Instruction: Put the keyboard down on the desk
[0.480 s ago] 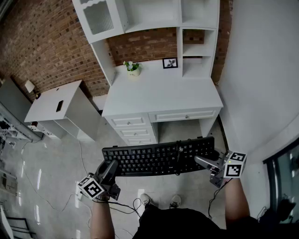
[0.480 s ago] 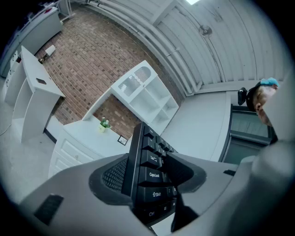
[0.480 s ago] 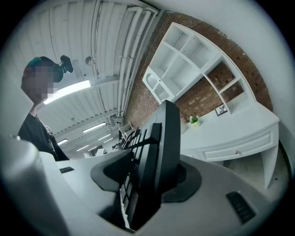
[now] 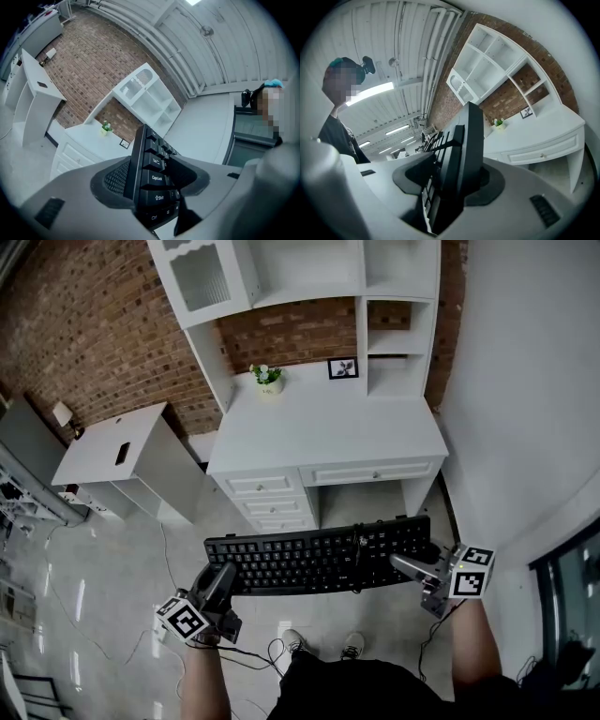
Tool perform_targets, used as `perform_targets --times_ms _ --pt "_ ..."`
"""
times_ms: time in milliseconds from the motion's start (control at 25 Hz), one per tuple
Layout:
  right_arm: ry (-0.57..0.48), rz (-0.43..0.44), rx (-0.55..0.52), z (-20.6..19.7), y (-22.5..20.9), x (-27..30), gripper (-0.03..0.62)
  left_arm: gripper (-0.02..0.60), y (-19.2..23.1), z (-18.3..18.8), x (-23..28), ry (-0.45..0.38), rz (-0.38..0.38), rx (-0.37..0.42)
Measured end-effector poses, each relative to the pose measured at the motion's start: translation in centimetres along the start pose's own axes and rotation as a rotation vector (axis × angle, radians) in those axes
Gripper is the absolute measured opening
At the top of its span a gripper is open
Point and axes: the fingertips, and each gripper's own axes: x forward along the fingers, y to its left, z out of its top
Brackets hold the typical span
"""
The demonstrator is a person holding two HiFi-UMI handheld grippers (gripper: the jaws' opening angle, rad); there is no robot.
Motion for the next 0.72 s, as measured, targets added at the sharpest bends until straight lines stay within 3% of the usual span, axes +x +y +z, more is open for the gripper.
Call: perform_targets --times_ms 720 --pt "-0.036 -0.020 -0.009 -0.09 -0.66 -0.24 0.219 0.259 -0.14 0.21 0.72 0.000 -0.008 0.017"
